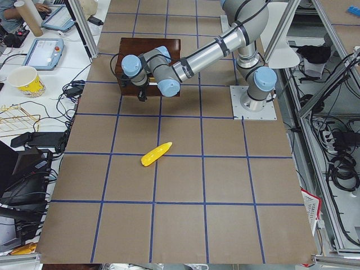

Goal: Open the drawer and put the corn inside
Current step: 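Lower the left gripper onto the white drawer handle and grasp it, then pull the drawer handle outward with the left gripper to open the drawer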

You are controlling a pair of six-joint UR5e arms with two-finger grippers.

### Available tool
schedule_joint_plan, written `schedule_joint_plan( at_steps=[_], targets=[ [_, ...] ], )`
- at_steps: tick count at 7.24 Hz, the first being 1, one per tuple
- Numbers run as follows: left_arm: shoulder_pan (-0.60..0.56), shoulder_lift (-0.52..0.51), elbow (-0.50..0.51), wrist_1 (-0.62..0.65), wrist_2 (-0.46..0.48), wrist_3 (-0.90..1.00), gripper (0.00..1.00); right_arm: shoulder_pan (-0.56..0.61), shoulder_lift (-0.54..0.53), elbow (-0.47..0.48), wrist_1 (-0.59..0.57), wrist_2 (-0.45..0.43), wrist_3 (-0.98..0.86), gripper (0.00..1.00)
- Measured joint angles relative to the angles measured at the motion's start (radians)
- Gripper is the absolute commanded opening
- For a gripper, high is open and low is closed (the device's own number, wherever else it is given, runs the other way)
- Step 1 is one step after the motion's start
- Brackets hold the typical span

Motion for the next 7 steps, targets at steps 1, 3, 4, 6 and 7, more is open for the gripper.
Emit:
schedule_joint_plan(
  at_steps=[1,3,4,6,7],
  targets=[
    [0.003,-0.003,0.001,0.004,0.000,0.006,1.00,0.000,0.000,0.000,0.000,0.000,0.000,1.00],
    [0.007,-0.005,0.007,0.006,0.000,0.020,1.00,0.000,-0.001,0.000,0.000,0.000,0.000,1.00],
    [0.011,-0.005,0.010,0.005,0.001,0.037,1.00,0.000,-0.001,0.000,0.000,0.000,0.000,1.00],
    [0.028,-0.005,0.012,0.004,0.002,0.075,1.00,0.000,-0.001,0.000,0.000,0.000,0.000,1.00],
    [0.038,-0.006,0.012,0.004,0.003,0.098,1.00,0.000,-0.001,0.000,0.000,0.000,0.000,1.00]
  ],
)
